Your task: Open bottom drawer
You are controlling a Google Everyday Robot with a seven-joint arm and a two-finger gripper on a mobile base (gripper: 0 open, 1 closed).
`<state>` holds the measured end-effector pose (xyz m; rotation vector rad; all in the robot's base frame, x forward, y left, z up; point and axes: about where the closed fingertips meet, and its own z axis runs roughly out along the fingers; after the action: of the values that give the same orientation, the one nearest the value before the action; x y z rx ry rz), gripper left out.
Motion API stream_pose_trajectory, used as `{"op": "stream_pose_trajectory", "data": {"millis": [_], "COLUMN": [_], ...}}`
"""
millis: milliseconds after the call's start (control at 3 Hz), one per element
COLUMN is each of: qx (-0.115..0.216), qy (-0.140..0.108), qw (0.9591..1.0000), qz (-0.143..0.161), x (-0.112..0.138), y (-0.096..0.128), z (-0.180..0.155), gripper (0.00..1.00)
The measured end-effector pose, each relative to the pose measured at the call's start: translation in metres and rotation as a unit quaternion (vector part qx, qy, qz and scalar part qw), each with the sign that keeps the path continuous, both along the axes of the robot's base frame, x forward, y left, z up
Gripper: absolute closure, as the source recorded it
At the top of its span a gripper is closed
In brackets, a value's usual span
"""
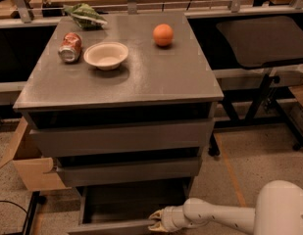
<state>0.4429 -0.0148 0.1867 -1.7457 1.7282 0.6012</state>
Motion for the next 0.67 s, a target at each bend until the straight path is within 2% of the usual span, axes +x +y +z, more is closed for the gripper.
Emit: {"op": "stream_pose_trajectory", "data": {"millis": [667], "qx": [0.007], "qy": [-0.007], "qw": [0.9998], "qz": [-0.018], "x": [-0.034], "y": [-0.007], "z": [0.003], "gripper": [1.0]}}
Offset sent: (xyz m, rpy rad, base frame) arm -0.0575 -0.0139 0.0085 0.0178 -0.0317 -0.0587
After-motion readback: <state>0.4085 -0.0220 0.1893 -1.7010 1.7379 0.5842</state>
